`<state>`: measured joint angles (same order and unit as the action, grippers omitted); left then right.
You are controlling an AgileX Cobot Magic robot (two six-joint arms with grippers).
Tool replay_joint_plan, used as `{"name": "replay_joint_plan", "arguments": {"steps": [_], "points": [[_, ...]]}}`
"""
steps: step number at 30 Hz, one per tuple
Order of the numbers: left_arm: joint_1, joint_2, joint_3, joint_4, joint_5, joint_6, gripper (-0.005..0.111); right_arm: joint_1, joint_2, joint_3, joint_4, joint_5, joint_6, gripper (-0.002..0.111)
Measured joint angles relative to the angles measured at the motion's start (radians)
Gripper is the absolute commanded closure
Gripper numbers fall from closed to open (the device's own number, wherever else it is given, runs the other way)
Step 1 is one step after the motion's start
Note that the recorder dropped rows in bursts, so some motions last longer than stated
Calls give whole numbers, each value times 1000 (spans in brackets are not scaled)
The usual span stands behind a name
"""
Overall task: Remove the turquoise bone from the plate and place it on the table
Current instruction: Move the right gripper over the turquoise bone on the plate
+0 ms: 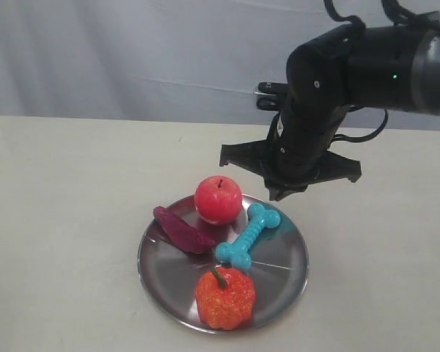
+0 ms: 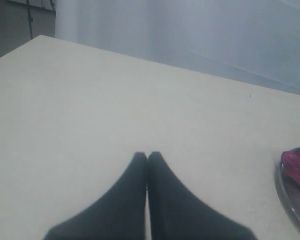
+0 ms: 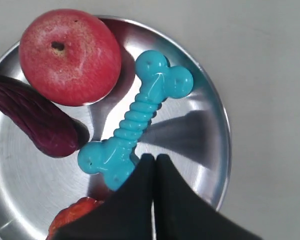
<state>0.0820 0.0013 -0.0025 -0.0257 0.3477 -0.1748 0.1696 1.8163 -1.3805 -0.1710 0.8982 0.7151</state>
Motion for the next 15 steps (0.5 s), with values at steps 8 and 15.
{"name": "replay_joint_plan", "arguments": {"steps": [8,15], "points": [[0,0,0,0,0,0,107,22,18,0,0,-28,0,108],[0,0,0,0,0,0,107,24,24,0,9,-33,0,61]]}}
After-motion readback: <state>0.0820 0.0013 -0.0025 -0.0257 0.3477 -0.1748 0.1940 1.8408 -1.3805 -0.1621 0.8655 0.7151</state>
